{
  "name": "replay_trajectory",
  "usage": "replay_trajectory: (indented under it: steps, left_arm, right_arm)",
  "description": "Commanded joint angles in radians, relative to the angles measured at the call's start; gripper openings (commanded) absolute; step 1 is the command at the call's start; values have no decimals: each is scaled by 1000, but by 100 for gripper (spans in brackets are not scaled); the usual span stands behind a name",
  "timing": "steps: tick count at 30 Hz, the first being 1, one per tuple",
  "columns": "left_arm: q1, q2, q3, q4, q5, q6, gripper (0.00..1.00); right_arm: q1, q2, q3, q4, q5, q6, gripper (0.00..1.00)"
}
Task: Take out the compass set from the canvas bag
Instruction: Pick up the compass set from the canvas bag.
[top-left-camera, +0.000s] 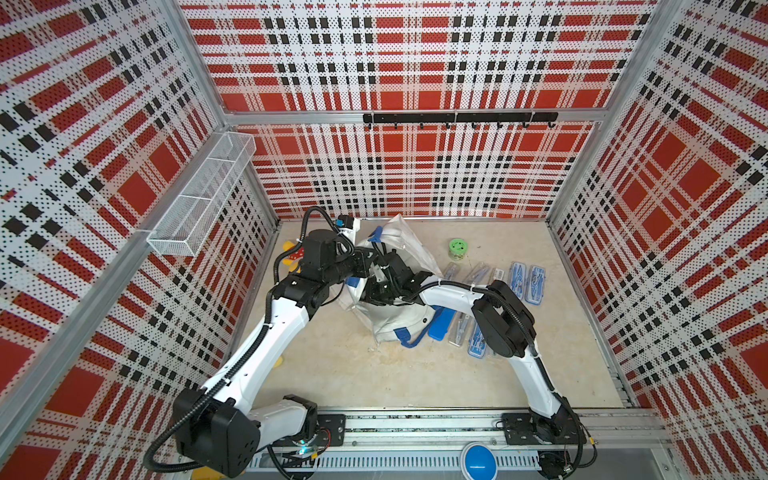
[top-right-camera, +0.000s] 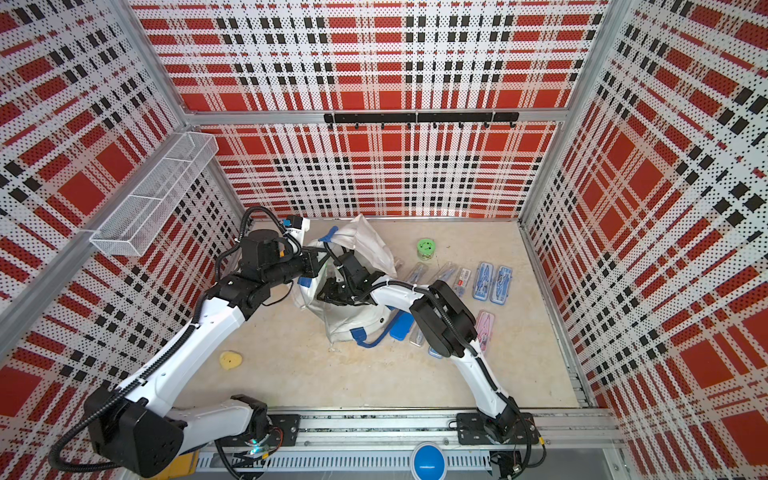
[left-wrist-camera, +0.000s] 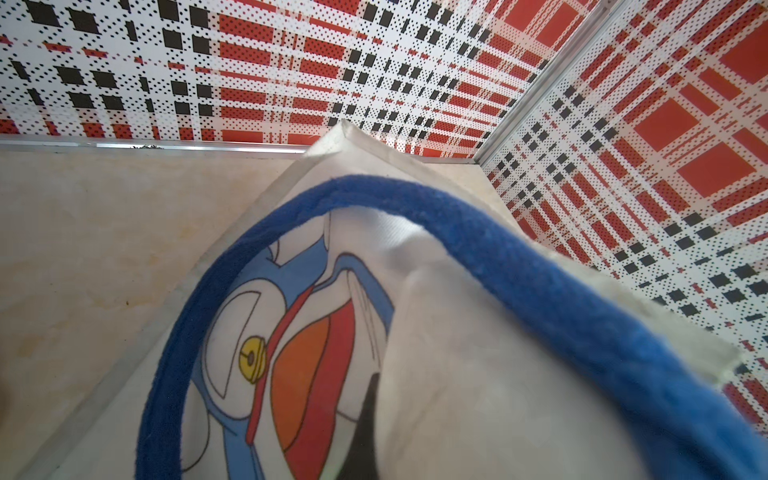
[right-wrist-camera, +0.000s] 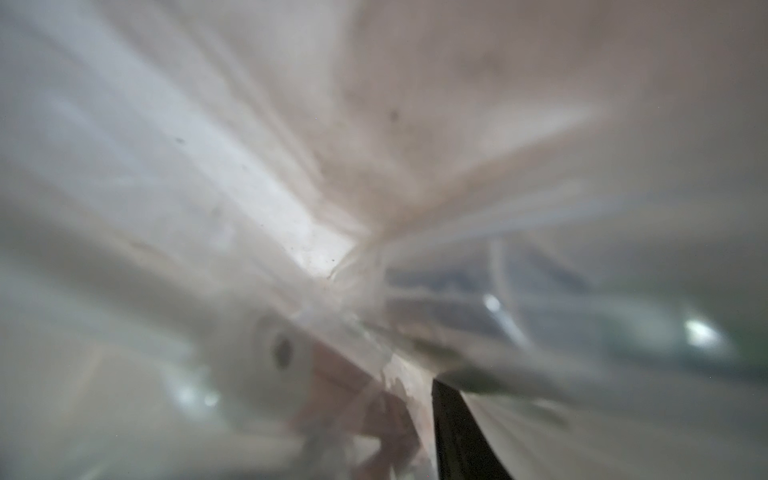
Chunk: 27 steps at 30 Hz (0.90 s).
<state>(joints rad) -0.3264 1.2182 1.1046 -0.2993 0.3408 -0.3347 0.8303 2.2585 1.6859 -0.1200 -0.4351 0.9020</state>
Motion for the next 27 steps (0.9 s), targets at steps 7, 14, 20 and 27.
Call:
replay_trajectory:
  steps: [7,14,20,27]
  left_arm:
    - [0,30,126,-107,6,-17,0]
    - [16,100,194,-224,-106,-30,0]
    - [59,113,192,-224,-141,-79,0]
    - [104,127,188,-226,-127,-106,0]
  right_arm:
    - [-21,-71,-16,68,-48,80,16]
    - [30,-167,33,-132,18,-55,14]
    - [57,-240,15,-229,80,-100,14]
    - [72,-341,-53,-268,157,-145,15]
